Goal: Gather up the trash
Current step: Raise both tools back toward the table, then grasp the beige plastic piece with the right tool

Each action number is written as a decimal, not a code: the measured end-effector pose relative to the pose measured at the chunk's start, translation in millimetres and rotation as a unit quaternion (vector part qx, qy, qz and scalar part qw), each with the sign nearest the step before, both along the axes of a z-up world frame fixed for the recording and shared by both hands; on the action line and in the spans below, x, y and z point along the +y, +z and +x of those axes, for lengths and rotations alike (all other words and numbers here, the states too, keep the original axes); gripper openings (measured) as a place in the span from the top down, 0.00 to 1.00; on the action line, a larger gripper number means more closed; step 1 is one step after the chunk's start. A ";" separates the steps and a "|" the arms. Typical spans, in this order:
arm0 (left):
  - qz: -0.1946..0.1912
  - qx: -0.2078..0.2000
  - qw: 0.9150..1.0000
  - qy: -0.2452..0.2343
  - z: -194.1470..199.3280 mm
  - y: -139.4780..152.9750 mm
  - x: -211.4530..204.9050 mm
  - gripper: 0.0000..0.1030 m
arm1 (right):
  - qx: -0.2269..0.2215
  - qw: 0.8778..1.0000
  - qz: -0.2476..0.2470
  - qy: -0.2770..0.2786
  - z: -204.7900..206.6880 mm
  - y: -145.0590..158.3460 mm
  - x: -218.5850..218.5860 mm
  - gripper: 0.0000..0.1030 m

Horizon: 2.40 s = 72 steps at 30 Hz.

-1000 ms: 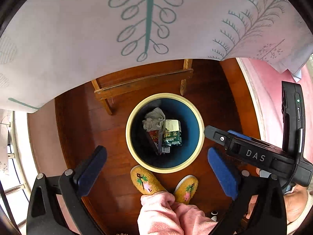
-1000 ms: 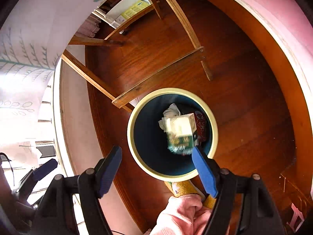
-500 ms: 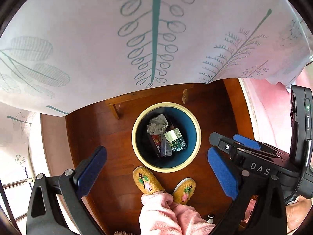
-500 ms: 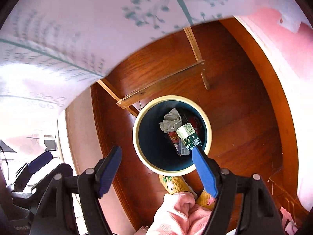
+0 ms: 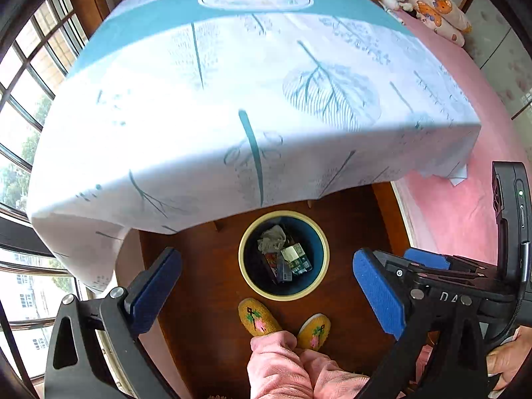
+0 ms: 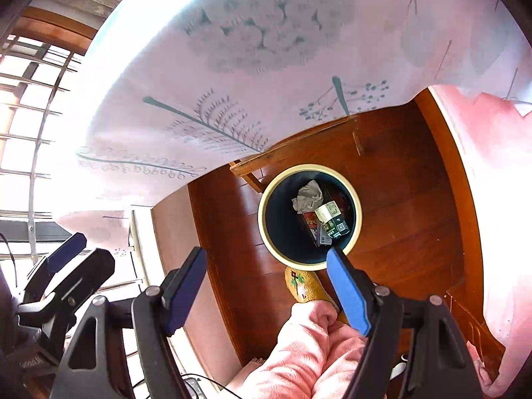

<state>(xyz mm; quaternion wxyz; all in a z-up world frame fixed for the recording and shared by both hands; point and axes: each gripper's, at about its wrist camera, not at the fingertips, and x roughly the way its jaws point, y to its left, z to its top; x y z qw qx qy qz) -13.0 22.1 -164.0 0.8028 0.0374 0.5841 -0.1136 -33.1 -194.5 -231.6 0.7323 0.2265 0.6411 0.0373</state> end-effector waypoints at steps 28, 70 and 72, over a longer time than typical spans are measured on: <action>-0.010 -0.197 0.980 0.019 78.8 198.4 20.0 0.01 | -0.226 0.973 -0.041 0.028 72.9 218.7 -1.4 0.32; 0.074 -0.031 0.965 0.249 369.0 47.3 -51.6 0.01 | -0.272 0.854 -0.072 0.438 455.8 74.7 11.8 0.32; 0.073 -0.028 0.964 0.253 372.4 45.6 -50.9 0.01 | -0.282 0.846 -0.076 0.447 455.5 74.0 12.6 0.33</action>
